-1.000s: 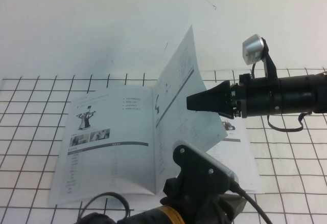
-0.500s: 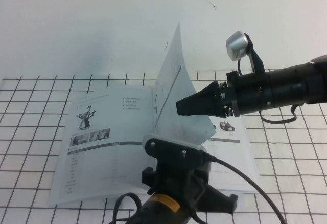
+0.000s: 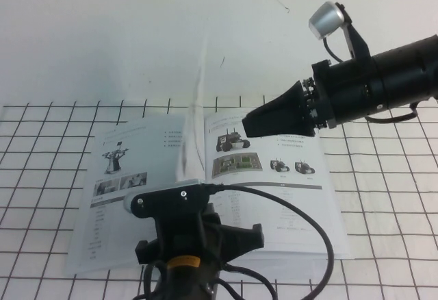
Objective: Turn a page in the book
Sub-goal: Open the closed book
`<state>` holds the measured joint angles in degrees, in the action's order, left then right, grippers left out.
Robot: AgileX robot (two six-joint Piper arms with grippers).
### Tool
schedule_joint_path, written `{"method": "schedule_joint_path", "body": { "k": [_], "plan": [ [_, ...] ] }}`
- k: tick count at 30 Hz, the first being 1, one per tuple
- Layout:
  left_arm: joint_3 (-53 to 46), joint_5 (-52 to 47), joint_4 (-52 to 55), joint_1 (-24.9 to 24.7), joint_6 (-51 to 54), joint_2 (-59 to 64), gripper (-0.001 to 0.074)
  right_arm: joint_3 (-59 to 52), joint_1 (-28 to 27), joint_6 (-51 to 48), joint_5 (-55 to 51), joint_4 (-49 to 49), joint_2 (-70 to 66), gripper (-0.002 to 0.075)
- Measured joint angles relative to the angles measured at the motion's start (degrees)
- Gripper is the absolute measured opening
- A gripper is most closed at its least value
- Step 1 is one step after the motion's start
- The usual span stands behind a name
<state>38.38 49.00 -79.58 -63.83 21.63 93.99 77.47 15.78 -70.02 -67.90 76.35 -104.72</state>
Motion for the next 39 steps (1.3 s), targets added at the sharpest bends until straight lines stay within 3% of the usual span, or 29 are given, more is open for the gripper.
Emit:
{"method": "schedule_joint_path", "body": {
  "k": [8,15,23,30,39],
  "plan": [
    [-1.4,-2.5,-4.4,0.0,2.3,0.0,-0.0002,0.1,0.0,3.0,7.0,-17.9,-1.8,0.0158],
    [-1.7,-8.9,-5.1,2.4,4.6,0.0,-0.0002,0.2,0.0,4.7,10.8,-21.2,-11.6,0.0013],
    [-1.7,-22.1,-5.0,12.8,6.4,0.0,-0.0002,0.2,0.0,7.6,12.4,-24.6,-18.4,-0.0001],
    [-1.7,-31.4,-1.7,18.9,7.7,0.1,-0.0002,0.4,0.0,10.8,12.9,-26.0,-18.4,-0.0001],
    [-1.5,-33.9,0.6,20.6,9.0,3.3,-0.0002,0.4,0.0,12.6,12.9,-26.2,-18.4,-0.0001]
  ]
}}
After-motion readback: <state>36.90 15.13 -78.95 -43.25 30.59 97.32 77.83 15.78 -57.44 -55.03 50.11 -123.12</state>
